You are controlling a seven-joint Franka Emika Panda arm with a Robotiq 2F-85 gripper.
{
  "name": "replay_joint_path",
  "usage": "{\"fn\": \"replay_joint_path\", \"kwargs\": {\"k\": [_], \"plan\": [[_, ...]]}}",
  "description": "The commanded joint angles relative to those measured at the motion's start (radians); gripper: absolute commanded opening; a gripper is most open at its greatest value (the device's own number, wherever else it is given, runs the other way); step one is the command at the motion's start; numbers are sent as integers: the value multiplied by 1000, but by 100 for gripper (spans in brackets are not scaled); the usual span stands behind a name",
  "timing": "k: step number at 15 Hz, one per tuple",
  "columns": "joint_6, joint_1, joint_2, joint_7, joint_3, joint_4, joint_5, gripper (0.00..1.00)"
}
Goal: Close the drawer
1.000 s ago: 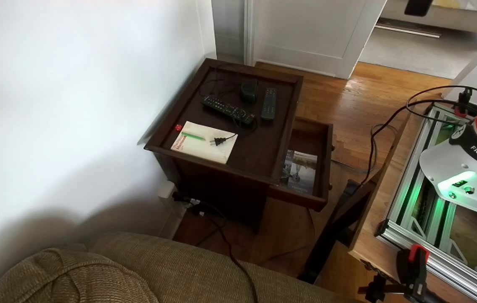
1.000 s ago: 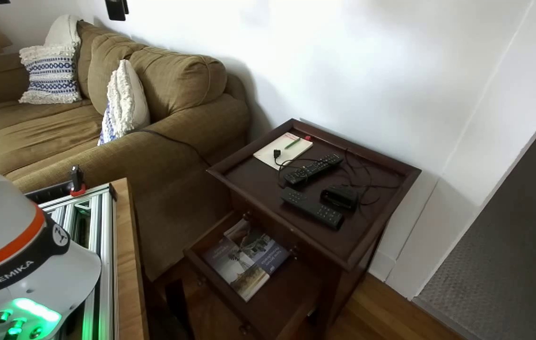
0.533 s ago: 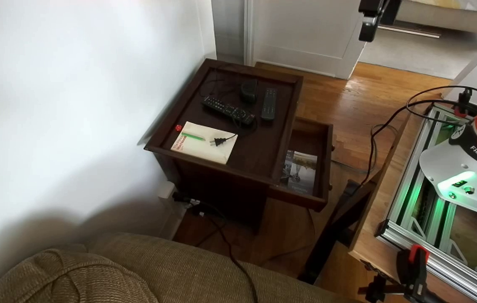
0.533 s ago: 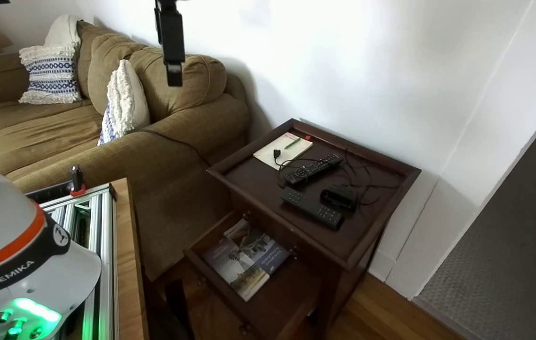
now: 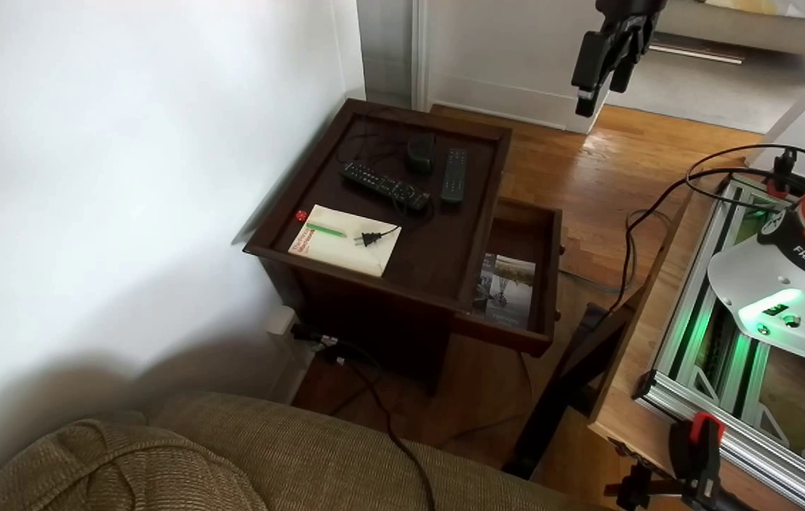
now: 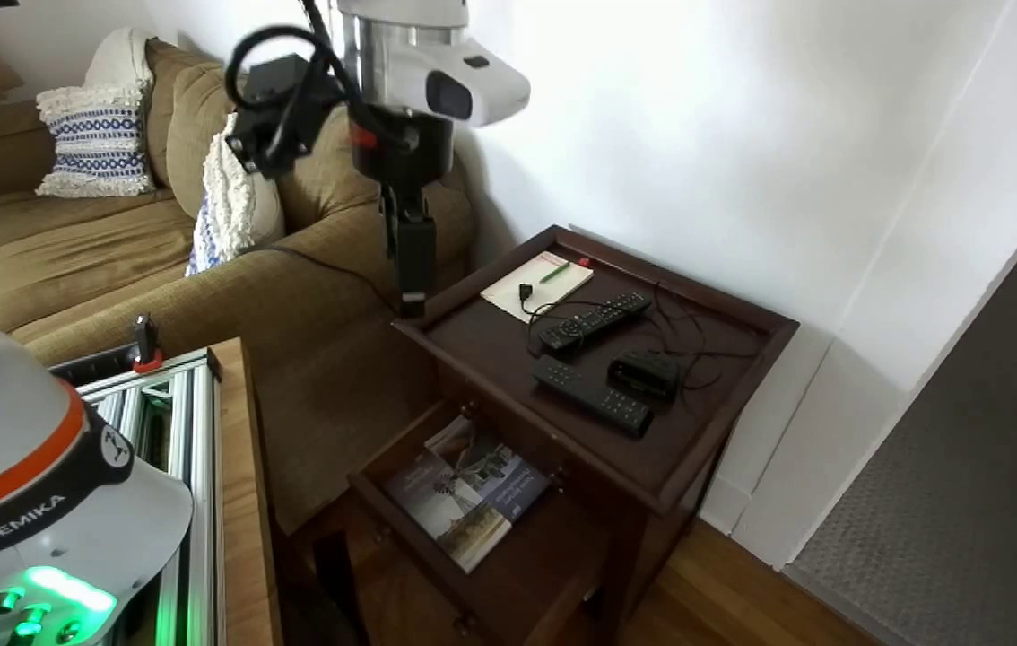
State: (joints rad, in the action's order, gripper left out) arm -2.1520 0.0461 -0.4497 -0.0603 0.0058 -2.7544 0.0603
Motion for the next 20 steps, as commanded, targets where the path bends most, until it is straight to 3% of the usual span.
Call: {"fn": "replay_joint_path", "kwargs": {"k": [1,2,3,15,20], "plan": [[-186,42,152,19,-56,-10,-12,100],[-227,54,191,14,-64,-12,-18,100],[-153,31,104,5,-50,-12,-5,100],[-169,31,124,7,-51,1,-5,100],[-429,57,316,-20,-37,-3,-107,100]]}}
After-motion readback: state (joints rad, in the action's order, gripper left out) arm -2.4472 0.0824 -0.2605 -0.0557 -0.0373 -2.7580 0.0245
